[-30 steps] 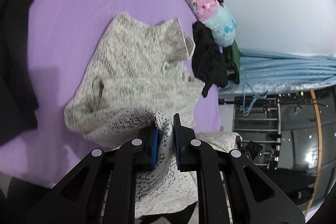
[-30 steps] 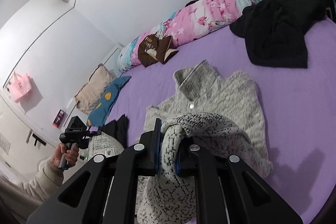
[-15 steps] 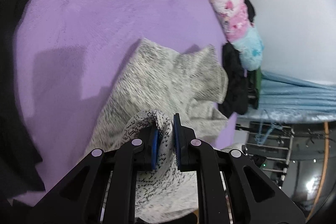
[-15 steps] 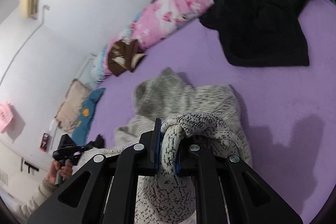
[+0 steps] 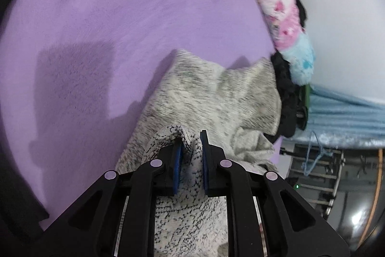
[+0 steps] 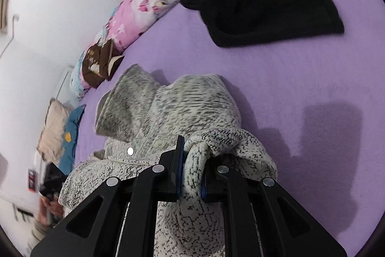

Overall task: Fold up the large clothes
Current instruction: 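Lift the held hem with both tools and fold it toward the collar, then open both tools and release the folded hem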

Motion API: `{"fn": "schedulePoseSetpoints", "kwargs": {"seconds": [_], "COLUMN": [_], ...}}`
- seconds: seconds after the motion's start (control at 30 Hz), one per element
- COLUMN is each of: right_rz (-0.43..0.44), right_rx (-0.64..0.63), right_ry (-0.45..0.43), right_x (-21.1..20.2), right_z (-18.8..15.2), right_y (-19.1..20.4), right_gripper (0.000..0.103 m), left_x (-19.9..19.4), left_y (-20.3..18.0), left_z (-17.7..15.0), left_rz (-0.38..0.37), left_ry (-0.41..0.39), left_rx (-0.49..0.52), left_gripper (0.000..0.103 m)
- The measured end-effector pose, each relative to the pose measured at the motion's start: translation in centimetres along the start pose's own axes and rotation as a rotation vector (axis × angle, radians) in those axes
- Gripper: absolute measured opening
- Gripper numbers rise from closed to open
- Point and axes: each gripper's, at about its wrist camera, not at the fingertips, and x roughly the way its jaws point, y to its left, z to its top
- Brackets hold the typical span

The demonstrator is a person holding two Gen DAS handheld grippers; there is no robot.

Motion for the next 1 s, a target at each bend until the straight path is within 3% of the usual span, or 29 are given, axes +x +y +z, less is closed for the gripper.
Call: {"fn": "schedulePoseSetpoints", "kwargs": {"seconds": [0.13, 0.17, 0.2, 0.27, 0.33, 0.37, 0.43, 0.6, 0.83, 1.0], "right_rz": [0.004, 0.001, 0.002, 0.019, 0.016, 0.013, -0.022, 0.023, 0.0, 0.034], "right_rx": [-0.078, -0.09, -0.093, -0.098, -0.111, -0.118, -0.133, -0.165, -0.557, -0.795], "right_ry": [0.003, 0.01, 0.016, 0.026, 0.02, 0.009, -0.035, -0.068, 0.026, 0.126], "right_x": [-2.1, -2.4, -2.8, -3.2, -3.7, -4.0, -5.1, -7.2, -6.5, -4.2], "right_z": [-0.1, -0.2, -0.2, -0.4, -0.8, -1.0, -1.2, -1.2, -4.7, -8.6], "right_y": [2.1, 2.6, 2.9, 3.5, 4.3, 4.6, 5.3, 7.6, 18.8, 27.3], "right_gripper": [0.013, 0.015, 0.017, 0.038, 0.045, 0.056, 0.066, 0.066, 0.075, 0.08], "left_x": [-2.4, -2.9, -3.8, -5.3, -7.1, -7.9, -8.9, -9.4, -6.0, -4.5], "left_y": [-1.4, -1.6, -1.9, -2.4, -2.8, -2.9, -2.8, -0.6, 1.9, 2.1], "left_z": [-1.7, -2.0, -2.5, -2.8, -3.2, -3.5, -4.3, -7.9, -11.3, -12.0], "left_rz": [-0.027, -0.032, -0.037, -0.051, -0.056, -0.053, -0.046, -0.012, -0.027, -0.1], "left_ry": [-0.003, -0.006, -0.021, -0.071, -0.107, -0.121, -0.136, -0.148, -0.191, -0.2], "left_rx": [0.073, 0.083, 0.097, 0.112, 0.136, 0.147, 0.158, 0.173, 0.221, 0.3], "left_gripper": [0.027, 0.037, 0.056, 0.08, 0.08, 0.08, 0.08, 0.081, 0.081, 0.081]}}
